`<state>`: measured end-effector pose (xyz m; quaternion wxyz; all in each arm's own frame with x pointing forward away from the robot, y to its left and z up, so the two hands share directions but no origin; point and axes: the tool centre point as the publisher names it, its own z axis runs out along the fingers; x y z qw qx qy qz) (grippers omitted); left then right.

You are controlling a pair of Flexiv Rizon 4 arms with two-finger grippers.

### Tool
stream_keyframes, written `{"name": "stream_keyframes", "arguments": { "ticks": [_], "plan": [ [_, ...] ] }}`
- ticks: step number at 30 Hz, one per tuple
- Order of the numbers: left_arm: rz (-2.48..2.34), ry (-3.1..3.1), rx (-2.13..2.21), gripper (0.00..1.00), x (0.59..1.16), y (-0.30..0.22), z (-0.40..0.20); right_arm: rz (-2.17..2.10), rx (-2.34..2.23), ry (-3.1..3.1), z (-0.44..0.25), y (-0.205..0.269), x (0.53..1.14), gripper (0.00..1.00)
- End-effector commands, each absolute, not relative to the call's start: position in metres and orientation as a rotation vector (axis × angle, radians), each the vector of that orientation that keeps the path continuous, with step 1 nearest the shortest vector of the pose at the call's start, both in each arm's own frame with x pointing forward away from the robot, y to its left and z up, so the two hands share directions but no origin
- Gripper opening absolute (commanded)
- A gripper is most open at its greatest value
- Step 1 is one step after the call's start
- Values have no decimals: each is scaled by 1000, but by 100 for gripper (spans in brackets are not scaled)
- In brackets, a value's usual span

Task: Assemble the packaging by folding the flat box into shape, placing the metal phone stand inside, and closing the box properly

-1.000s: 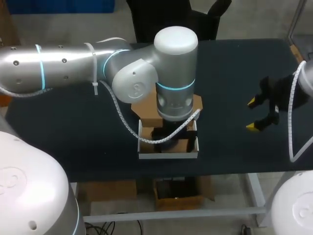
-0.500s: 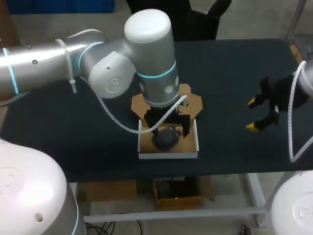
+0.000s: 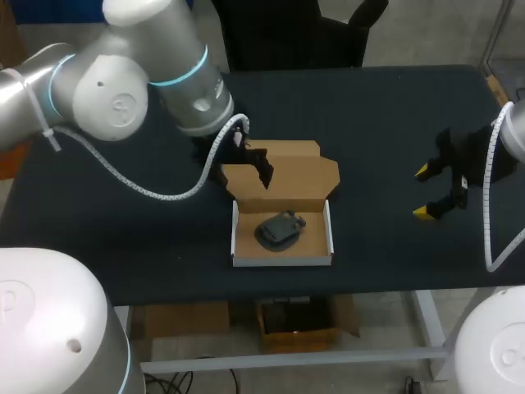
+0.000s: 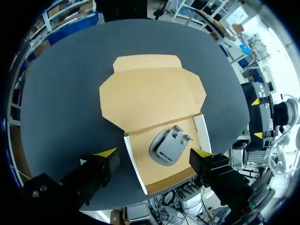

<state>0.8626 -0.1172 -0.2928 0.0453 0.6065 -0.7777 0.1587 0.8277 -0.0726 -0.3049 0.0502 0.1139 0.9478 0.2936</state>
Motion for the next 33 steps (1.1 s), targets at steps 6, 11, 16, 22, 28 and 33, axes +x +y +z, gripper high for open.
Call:
{"name": "stream_keyframes", "arguments": {
  "ticks": [6,11,16,22,28,33],
  "plan": [
    [625,-2263,1708,100,915,-68,-294,899,345,2887,-304,-74,828,100],
    [667,-2213,1676,100,937,-48,-302,899,345,2887,-304,-74,828,100],
    [722,-2171,1603,100,955,-35,-312,899,345,2887,-304,-74,828,100],
    [777,-2114,1517,100,973,-31,-326,899,345,2887,-304,-74,828,100],
    [798,-2053,1459,100,982,-37,-339,899,345,2887,-304,-74,828,100],
    [810,-2001,1428,100,984,-45,-347,899,345,2887,-304,-74,828,100]
  ]
}}
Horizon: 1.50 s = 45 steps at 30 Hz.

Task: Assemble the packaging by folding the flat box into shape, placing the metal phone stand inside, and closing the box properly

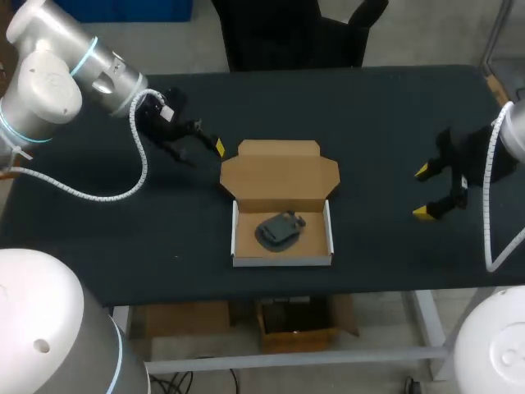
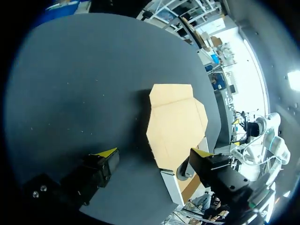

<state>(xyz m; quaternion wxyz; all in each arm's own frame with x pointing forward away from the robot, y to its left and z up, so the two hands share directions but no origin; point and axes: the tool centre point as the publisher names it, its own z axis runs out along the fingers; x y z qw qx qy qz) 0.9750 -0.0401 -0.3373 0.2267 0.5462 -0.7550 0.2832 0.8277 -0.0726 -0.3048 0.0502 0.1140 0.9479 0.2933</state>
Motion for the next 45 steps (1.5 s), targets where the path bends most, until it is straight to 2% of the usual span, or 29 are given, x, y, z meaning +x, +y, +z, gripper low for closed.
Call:
{"name": "stream_keyframes", "arguments": {
  "ticks": [1,10,14,19,23,24,29,45],
  "plan": [
    [809,-1988,1432,100,985,-47,-349,899,345,2887,-304,-74,828,100],
    [835,-1871,1396,93,984,-59,-361,899,345,2887,-304,-74,828,100],
    [851,-1836,1363,84,980,-66,-364,899,345,2887,-304,-74,828,100],
    [847,-1796,1330,80,974,-76,-369,899,345,2887,-304,-74,828,100],
    [854,-1764,1319,72,970,-85,-373,899,345,2887,-304,-74,828,100],
    [854,-1761,1315,66,969,-87,-374,899,345,2887,-304,-74,828,100],
    [857,-1729,1299,53,966,-94,-377,899,345,2887,-304,-74,828,100],
    [853,-1699,1239,45,958,-115,-377,892,312,2878,-297,-73,833,100]
  ]
}}
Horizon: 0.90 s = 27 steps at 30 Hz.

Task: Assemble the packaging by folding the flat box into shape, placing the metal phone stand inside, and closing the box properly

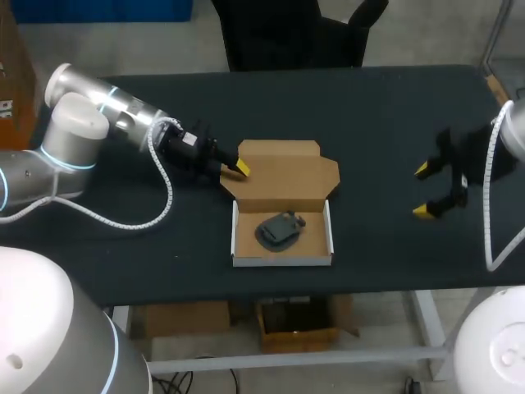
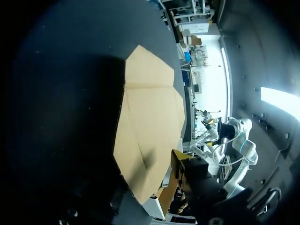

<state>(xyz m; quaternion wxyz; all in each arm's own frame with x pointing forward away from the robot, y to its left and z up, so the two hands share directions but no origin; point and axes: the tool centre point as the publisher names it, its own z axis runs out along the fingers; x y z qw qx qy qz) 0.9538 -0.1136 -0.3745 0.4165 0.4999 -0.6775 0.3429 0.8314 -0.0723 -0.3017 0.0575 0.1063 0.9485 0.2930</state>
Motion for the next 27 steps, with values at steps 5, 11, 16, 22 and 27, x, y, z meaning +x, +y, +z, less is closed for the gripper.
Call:
{"name": "stream_keyframes", "arguments": {
  "ticks": [5,11,16,22,27],
  "plan": [
    [852,-1701,1230,34,956,-118,-375,883,277,2877,-291,-71,839,100],
    [858,-1709,1206,27,954,-120,-372,880,245,2876,-287,-69,844,100],
    [869,-1722,1179,26,953,-122,-370,879,221,2877,-285,-67,846,100],
    [887,-1725,1155,24,953,-122,-369,878,202,2880,-284,-66,847,100],
    [904,-1721,1149,24,955,-119,-367,877,187,2882,-283,-65,848,100]
  ]
}}
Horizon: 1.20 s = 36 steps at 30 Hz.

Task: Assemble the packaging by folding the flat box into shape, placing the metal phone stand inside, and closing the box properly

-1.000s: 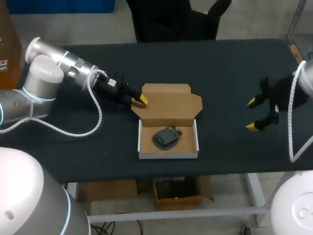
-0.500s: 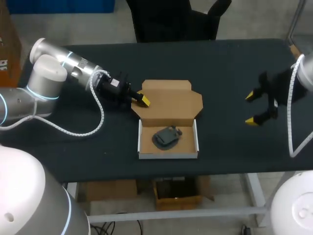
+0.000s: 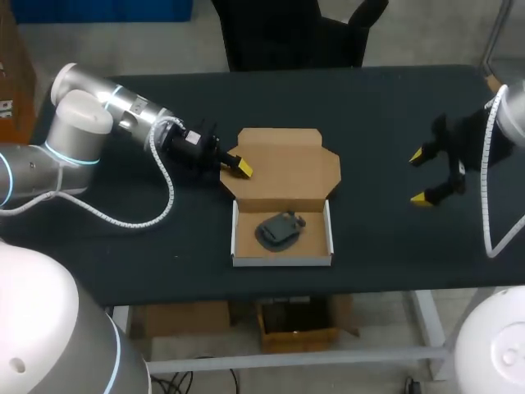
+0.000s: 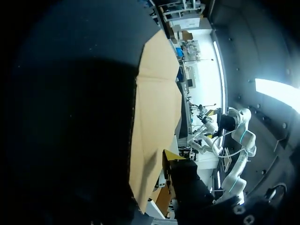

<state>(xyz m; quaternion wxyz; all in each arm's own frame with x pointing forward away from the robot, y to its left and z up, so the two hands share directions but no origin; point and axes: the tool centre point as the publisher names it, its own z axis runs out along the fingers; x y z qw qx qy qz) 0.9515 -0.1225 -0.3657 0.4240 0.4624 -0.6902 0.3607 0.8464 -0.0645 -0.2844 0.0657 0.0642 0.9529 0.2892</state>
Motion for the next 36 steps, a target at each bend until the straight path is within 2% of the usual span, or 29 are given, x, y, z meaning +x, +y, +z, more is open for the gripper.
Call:
{"name": "stream_keyframes", "arguments": {
  "ticks": [1,5,11,16,36],
  "plan": [
    [911,-1721,1150,24,955,-119,-367,877,185,2882,-283,-65,848,100],
    [925,-1720,1150,22,957,-116,-365,879,178,2882,-283,-65,848,100],
    [956,-1717,1131,14,959,-115,-364,877,166,2885,-281,-62,849,100],
    [989,-1723,1100,0,960,-113,-364,875,158,2889,-281,-61,849,100],
    [1086,-1812,847,0,958,-114,-360,854,121,2893,-271,-53,854,100]
  ]
}}
